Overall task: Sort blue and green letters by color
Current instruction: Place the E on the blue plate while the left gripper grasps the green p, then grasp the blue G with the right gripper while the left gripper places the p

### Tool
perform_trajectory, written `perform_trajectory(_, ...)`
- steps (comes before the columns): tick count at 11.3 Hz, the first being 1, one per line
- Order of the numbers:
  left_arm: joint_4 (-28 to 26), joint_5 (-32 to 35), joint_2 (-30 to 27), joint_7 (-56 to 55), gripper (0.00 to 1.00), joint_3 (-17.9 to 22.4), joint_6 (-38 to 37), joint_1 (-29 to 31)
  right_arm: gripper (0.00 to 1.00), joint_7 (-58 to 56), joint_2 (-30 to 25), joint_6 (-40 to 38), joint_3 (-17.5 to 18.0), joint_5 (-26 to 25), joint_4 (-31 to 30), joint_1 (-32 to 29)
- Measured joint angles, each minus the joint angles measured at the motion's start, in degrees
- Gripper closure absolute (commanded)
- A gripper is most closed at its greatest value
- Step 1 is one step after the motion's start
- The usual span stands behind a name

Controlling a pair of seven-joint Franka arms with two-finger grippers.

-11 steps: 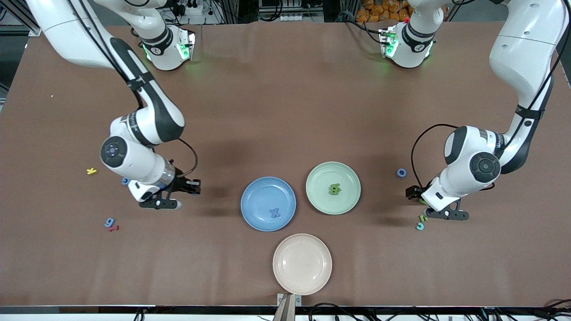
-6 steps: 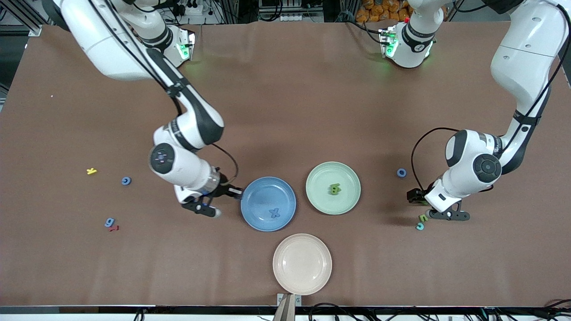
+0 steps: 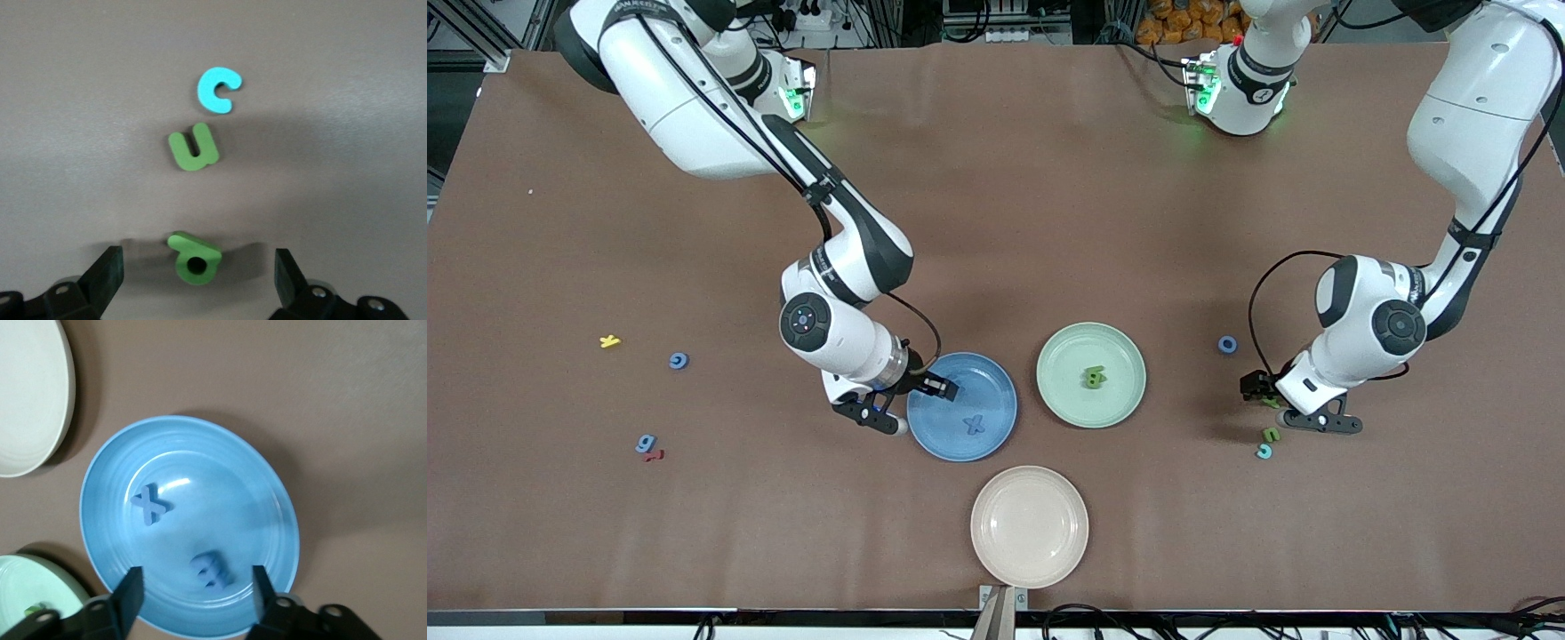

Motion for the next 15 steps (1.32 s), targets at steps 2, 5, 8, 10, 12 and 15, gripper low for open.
perform_trajectory(2, -0.61, 0.16, 0.0, 0.48, 0.68, 0.31, 1.12, 0.5, 0.0, -0.61, 0.0, -0.29, -1.62, -1.64, 0.17, -0.38)
perform_trajectory(5, -0.74, 0.48, -0.21, 0.5, 1.0, 0.35, 1.46, 0.62, 0.0, -8.44, -0.83, -1.58, -3.03, -7.34, -2.36, -5.56)
perform_trajectory(8, -0.88, 0.52, -0.61, 0.51, 1.0, 0.16, 1.46, 0.32, 0.0, -19.63, -6.37, -1.91, -3.48, -11.08, -10.23, -14.37)
perform_trajectory(10, -0.78, 0.55, -0.61, 0.5, 1.0, 0.14, 1.55, -0.05, 0.0, -30.84, -10.9, -2.41, -3.71, -11.45, -15.4, -22.18)
perform_trajectory(12, -0.3, 0.55, -0.79, -0.01, 1.0, 0.05, 1.47, -1.07, 0.0, -41.26, -12.76, -2.6, -3.68, -11.47, -18.74, -29.65)
perform_trajectory(15, 2.11, 0.52, -1.94, -7.26, 1.0, -0.23, -2.31, -5.54, 0.0, -46.99, -12.81, -0.12, -3.68, -13.28, -22.94, -33.71)
